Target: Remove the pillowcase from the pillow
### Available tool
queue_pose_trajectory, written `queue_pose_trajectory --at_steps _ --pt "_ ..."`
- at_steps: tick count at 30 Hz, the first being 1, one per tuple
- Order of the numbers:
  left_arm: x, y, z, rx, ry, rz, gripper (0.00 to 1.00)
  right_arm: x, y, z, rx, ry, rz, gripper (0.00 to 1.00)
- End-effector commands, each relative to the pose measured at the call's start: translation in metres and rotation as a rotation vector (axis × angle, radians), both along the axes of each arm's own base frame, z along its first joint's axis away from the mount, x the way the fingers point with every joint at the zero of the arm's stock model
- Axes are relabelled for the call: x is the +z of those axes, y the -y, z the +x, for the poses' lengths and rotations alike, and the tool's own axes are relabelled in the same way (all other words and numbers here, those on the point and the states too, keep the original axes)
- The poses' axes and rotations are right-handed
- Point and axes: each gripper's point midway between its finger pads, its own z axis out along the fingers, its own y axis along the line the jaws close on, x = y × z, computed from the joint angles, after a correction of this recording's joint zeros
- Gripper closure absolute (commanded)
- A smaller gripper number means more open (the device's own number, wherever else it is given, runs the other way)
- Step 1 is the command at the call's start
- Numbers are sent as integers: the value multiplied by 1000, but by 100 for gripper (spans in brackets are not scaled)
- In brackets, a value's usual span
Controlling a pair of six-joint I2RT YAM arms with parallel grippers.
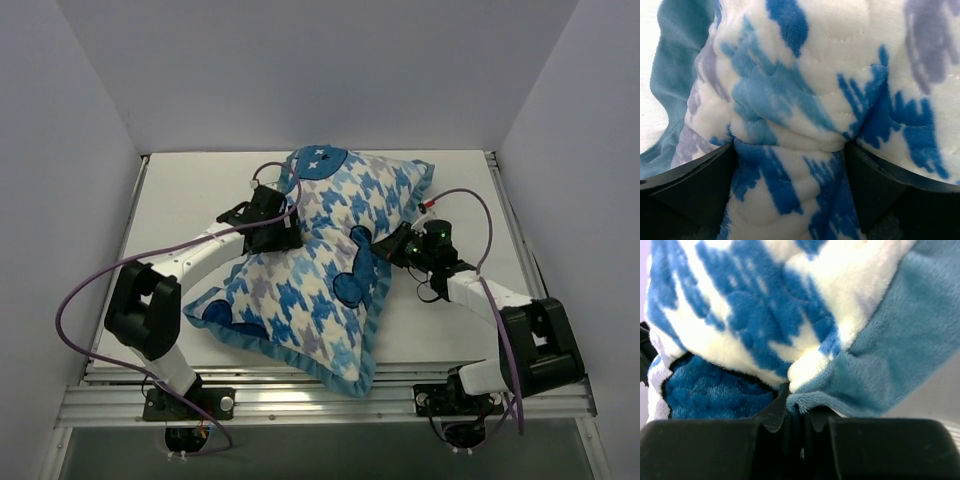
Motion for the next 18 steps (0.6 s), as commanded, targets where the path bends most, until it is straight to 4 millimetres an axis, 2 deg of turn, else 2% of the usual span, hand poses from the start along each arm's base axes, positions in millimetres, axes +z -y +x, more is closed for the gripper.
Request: queue_pose_trajectory --at_steps 1,2,3,4,5,6,7,9,10,11,12,13,14,15,17,18 --pt "-21 41 -23 -92 -87 -76 6 98 -8 12 66 262 -17 100" --pt "-16 51 -22 -105 -77 -91 6 102 -5 8 67 234 -54 100" --pt "-13 67 -27 -132 -77 -102 6 135 -1 16 60 319 -94 100" --pt "5 84 -20 -138 -43 -144 6 157 2 15 53 363 -113 100" --pt "15 96 -19 -150 -25 -166 6 160 6 12 55 333 -147 100" --pt "28 121 -27 -203 -17 -223 6 195 7 16 56 409 -173 100" --pt "49 137 -24 -215 19 -280 6 206 10 17 49 423 -189 100" --pt "80 160 -25 -256 73 -379 6 220 9 15 68 418 -217 100" --pt "94 165 -26 -249 90 -418 6 243 7 19 76 468 -222 100" --pt "99 165 -26 -244 100 -436 6 241 6 17 91 441 -236 100" --pt "115 162 -27 -237 132 -460 6 245 1 18 105 449 -239 100" --pt "119 151 -21 -198 158 -446 6 248 -2 21 114 454 -243 100" --pt "112 142 -23 -177 154 -430 5 247 -7 22 126 450 -241 100" --pt "124 131 -25 -164 181 -438 5 245 -17 20 153 445 -236 100" --pt "122 106 -24 -98 179 -423 5 233 -35 23 194 422 -240 100" --pt "118 87 -32 -64 179 -406 4 221 -45 26 215 398 -249 100"
